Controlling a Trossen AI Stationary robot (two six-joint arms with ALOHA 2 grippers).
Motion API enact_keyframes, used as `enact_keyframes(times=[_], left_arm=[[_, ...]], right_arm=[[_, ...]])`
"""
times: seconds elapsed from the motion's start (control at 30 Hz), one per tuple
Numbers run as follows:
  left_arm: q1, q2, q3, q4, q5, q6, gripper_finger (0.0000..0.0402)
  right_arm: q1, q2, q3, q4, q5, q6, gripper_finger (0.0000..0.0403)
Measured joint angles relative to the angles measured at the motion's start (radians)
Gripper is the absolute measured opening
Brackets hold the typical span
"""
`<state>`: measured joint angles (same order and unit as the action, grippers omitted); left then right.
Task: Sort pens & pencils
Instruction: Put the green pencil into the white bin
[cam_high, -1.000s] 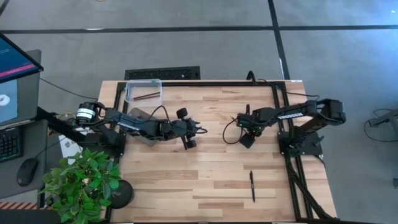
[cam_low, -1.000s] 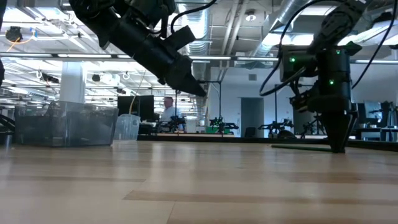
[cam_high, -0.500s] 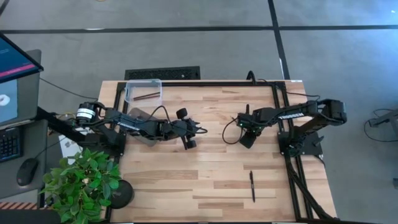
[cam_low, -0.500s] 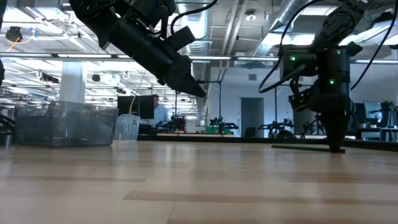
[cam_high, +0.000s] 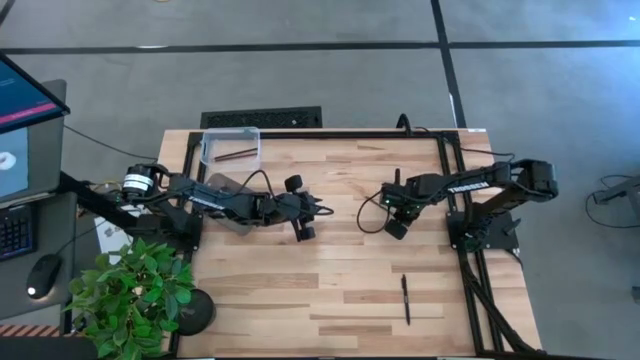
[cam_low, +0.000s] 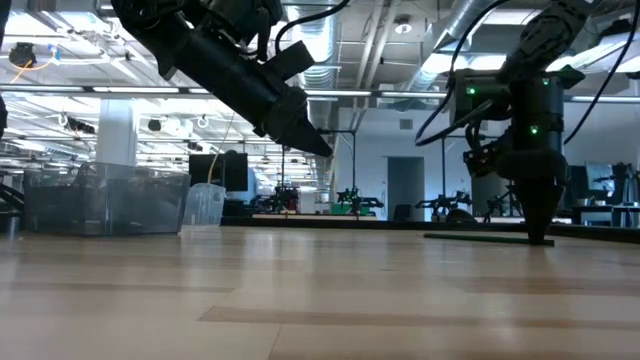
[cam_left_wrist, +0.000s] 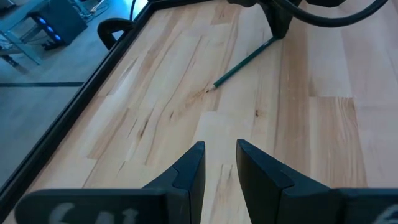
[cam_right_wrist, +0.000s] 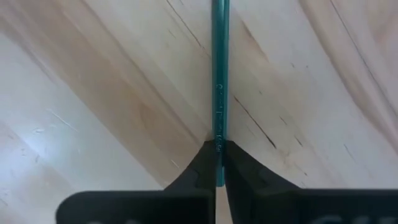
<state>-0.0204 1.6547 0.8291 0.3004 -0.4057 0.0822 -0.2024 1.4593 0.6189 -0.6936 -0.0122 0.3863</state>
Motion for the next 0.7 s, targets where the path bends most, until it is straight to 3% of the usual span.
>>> enact_keyframes(times=[0.7], left_arm=[[0.0, 0.0, 0.0, -0.007, 0.0, 0.002, 0.0083]], right_arm=[[-0.001, -0.092, 0.037, 0.094, 0.027, -0.028, 0.0041]])
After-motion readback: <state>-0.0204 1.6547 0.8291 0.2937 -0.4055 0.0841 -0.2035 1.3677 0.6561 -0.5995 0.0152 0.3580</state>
